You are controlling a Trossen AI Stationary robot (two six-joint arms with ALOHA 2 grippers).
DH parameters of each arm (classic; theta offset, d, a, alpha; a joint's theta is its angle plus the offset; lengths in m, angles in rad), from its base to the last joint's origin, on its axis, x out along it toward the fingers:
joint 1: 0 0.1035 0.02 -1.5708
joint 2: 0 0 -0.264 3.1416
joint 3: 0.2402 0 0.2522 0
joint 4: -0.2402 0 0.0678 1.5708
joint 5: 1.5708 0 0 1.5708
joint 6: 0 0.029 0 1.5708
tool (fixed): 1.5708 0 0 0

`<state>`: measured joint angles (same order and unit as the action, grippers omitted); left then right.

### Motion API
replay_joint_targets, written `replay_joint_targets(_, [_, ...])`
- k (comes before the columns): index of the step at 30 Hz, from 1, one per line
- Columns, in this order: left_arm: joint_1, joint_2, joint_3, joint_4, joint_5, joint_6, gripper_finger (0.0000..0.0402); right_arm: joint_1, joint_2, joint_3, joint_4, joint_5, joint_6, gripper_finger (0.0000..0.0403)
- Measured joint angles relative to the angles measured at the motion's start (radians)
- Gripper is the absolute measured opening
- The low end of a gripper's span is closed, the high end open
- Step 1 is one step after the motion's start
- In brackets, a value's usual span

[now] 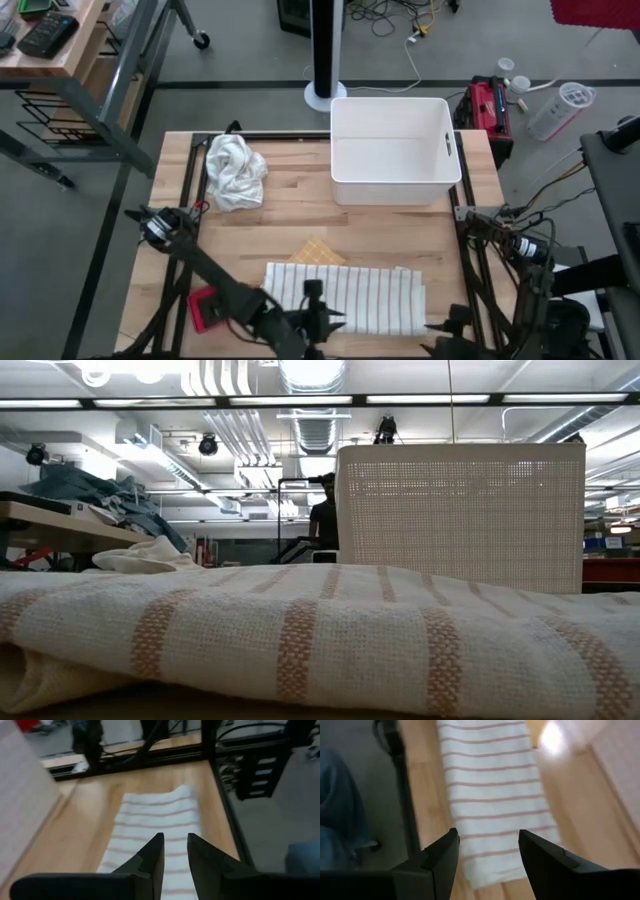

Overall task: Fold towel
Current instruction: Fold the white kitchen towel

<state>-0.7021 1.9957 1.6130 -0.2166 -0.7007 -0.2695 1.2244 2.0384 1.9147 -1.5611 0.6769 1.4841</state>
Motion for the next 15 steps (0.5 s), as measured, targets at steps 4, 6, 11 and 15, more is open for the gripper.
replay_joint_targets(4, [0.047, 0.023, -0.004, 0.060, 0.087, 0.016, 0.0075, 0.015, 0.000, 0.001, -0.005, 0.037, 0.014, 0.0199])
replay_joint_targets(6, [0.059, 0.044, -0.004, 0.092, 0.113, 0.030, 0.0075, 0.017, 0.000, -0.016, -0.011, 0.017, 0.033, 0.0199])
replay_joint_targets(11, [0.084, 0.097, -0.004, 0.147, 0.129, 0.062, 0.0075, 0.017, 0.002, -0.087, -0.012, -0.027, 0.257, 0.0199])
replay_joint_targets(15, [0.111, 0.161, -0.004, 0.204, 0.156, 0.061, 0.0081, 0.017, 0.002, -0.102, -0.010, -0.076, 0.533, 0.0199])
